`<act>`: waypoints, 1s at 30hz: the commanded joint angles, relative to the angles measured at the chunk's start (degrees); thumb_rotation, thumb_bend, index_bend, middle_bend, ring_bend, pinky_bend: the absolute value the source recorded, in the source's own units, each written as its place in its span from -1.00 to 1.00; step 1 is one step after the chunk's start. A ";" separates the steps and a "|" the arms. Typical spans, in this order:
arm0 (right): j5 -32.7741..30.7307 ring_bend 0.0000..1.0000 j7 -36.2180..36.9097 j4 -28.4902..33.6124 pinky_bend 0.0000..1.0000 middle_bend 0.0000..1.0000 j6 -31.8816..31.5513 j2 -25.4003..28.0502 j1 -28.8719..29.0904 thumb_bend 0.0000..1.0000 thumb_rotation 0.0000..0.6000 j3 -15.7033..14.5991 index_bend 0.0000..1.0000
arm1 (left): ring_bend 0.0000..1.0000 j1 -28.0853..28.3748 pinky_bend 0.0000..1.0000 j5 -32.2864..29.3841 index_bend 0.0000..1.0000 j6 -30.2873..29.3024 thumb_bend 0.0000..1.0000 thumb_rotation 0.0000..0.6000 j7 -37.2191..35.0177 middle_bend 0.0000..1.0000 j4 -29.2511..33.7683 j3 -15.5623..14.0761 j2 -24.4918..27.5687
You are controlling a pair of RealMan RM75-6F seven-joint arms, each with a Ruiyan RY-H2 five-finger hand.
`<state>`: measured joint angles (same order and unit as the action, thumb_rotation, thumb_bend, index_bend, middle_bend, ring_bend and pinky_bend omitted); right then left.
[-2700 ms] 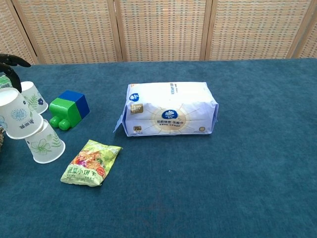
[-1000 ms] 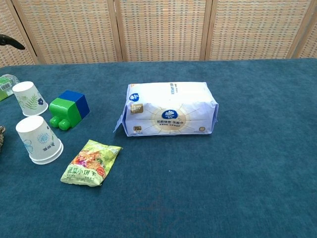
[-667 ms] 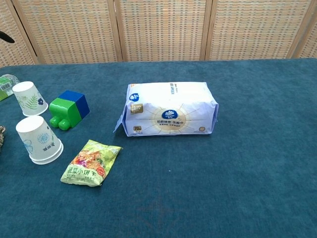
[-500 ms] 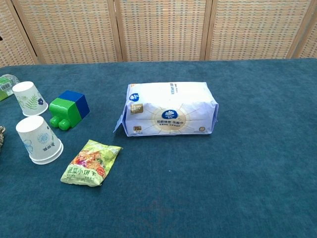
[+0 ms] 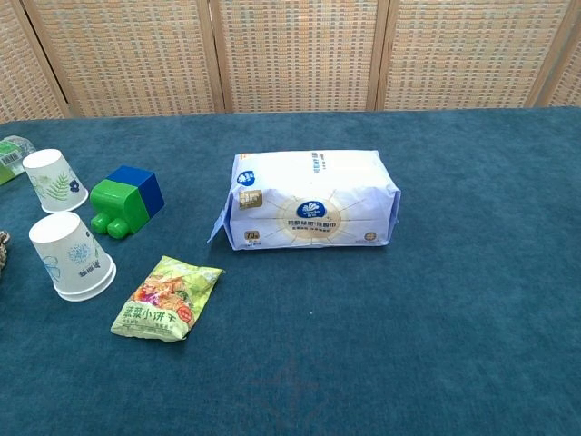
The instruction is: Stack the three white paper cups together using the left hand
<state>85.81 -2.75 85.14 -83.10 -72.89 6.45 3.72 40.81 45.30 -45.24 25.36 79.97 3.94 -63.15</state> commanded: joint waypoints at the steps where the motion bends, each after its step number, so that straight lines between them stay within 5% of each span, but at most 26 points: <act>1: -0.08 -1.00 -0.11 -0.18 -1.00 -1.00 0.17 -0.15 0.07 -0.90 1.00 -0.03 -0.94 | -1.00 0.91 -1.00 -1.24 -1.00 1.78 -0.58 1.00 -0.53 -1.00 -2.03 0.30 -1.61; 13: -0.80 -1.00 0.30 -1.15 -1.00 -1.00 1.29 -0.65 0.39 -0.89 1.00 -0.06 -0.94 | -1.00 3.81 -1.00 -2.27 -0.99 3.76 -0.57 1.00 -1.16 -1.00 -9.67 1.78 -8.31; 30: -2.06 -1.00 1.44 -2.86 -1.00 -1.00 2.39 -1.32 0.68 -0.89 1.00 0.28 -0.94 | -1.00 7.81 -1.00 -8.61 -0.73 9.66 -0.57 1.00 0.80 -1.00 -18.59 1.57 -14.54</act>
<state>83.77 -1.31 82.27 -80.72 -74.20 7.13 3.99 48.47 36.85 -35.75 26.05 61.57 5.62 -77.50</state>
